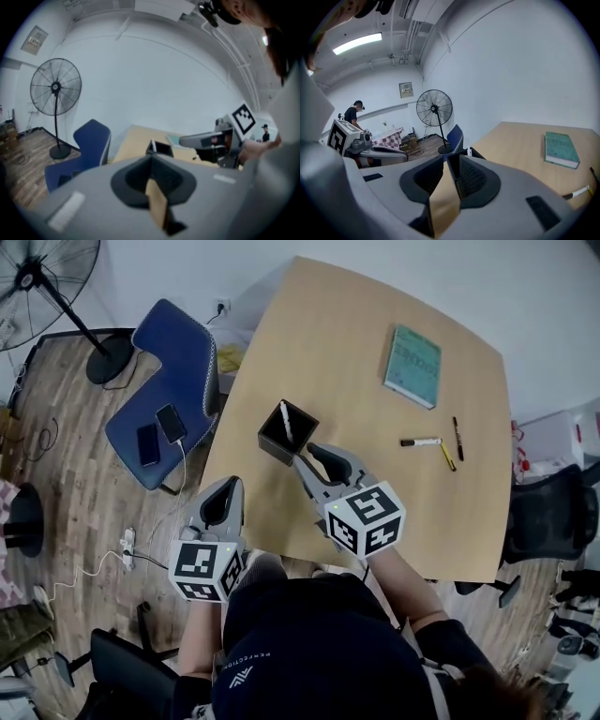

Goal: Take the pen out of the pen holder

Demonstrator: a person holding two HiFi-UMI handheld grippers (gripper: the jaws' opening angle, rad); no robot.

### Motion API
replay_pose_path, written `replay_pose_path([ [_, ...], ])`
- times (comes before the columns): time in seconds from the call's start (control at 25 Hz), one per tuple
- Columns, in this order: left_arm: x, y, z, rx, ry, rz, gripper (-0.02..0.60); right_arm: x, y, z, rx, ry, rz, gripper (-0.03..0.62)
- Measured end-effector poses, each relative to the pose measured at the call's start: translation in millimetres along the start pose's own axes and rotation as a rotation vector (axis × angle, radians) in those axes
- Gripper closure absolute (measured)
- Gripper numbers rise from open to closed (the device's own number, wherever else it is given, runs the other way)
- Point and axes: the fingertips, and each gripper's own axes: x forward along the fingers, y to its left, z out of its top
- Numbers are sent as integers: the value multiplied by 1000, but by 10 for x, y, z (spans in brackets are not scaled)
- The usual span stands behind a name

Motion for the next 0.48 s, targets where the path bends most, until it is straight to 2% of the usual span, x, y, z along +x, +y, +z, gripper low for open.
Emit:
replay_pose_path([
  [0.48,381,443,88,-18,29,-67,574,527,-251,88,-21,80,-92,508],
])
